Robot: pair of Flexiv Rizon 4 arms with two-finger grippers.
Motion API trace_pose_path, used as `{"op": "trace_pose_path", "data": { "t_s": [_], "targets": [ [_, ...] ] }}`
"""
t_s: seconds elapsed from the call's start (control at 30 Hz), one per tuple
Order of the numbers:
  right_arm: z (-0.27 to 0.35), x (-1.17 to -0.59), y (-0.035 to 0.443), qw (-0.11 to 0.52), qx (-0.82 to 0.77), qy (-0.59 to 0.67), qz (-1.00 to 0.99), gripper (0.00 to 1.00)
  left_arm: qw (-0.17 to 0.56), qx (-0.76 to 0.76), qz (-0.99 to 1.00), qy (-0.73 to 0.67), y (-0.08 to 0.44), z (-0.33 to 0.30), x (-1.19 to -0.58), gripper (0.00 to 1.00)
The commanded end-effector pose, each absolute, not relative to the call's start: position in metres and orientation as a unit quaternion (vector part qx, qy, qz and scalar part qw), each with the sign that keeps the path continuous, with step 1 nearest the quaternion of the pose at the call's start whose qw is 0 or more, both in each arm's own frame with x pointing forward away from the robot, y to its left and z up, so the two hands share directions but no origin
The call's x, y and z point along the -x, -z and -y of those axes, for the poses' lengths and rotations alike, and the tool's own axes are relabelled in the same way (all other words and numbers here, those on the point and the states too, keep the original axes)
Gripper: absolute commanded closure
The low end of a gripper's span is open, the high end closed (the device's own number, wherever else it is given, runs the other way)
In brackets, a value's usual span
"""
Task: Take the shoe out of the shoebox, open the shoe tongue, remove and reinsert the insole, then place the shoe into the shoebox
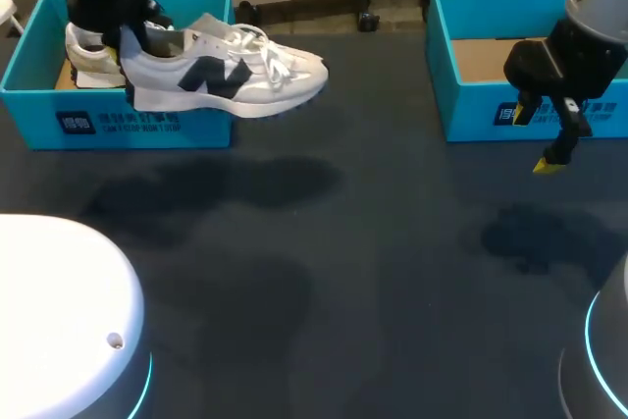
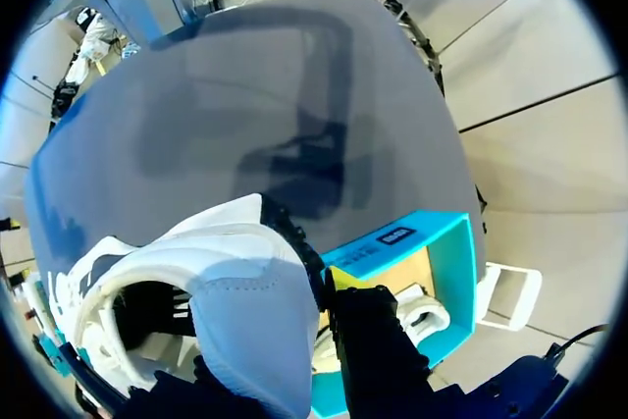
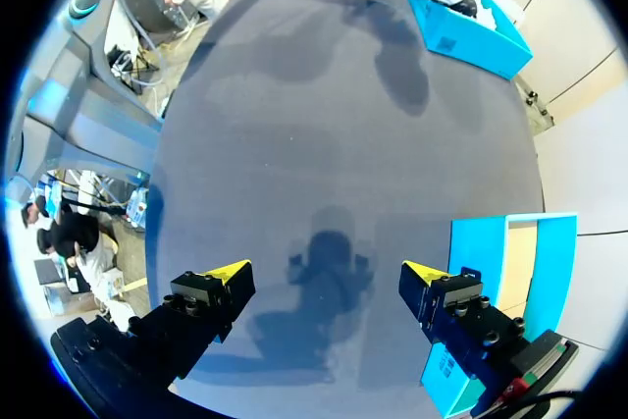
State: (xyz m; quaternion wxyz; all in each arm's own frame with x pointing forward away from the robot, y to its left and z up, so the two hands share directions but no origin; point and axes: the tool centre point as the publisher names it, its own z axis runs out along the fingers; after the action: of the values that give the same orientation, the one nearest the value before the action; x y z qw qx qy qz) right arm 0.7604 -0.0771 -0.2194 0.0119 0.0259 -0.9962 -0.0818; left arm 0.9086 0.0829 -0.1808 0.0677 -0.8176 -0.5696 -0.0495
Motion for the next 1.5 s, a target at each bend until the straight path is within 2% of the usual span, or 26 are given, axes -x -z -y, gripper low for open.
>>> {"op": "trace_pose_path", "data": {
  "t_s": [0.03,0.27,1.03,1.23,1.5],
  "targets": [
    [0.077,-0.760,0.220,0.012,-0.026,0.082,0.996,0.00,0.066,0.819,0.567,0.057,0.180,-0.076,-0.898,1.00],
    [0.077,-0.760,0.220,0.012,-0.026,0.082,0.996,0.00,0.060,0.811,0.579,0.062,0.179,-0.058,-0.883,1.00],
    [0.077,-0.760,0.220,0.012,-0.026,0.082,0.996,0.00,0.060,0.811,0.579,0.062,0.179,-0.058,-0.883,1.00],
    [0.077,-0.760,0.220,0.012,-0.026,0.082,0.996,0.00,0.041,0.796,0.600,0.069,0.176,-0.045,-0.855,1.00],
    [0.077,-0.760,0.220,0.012,-0.026,0.082,0.996,0.00,0.054,0.772,0.630,0.064,0.183,-0.013,-0.823,1.00]
  ]
}}
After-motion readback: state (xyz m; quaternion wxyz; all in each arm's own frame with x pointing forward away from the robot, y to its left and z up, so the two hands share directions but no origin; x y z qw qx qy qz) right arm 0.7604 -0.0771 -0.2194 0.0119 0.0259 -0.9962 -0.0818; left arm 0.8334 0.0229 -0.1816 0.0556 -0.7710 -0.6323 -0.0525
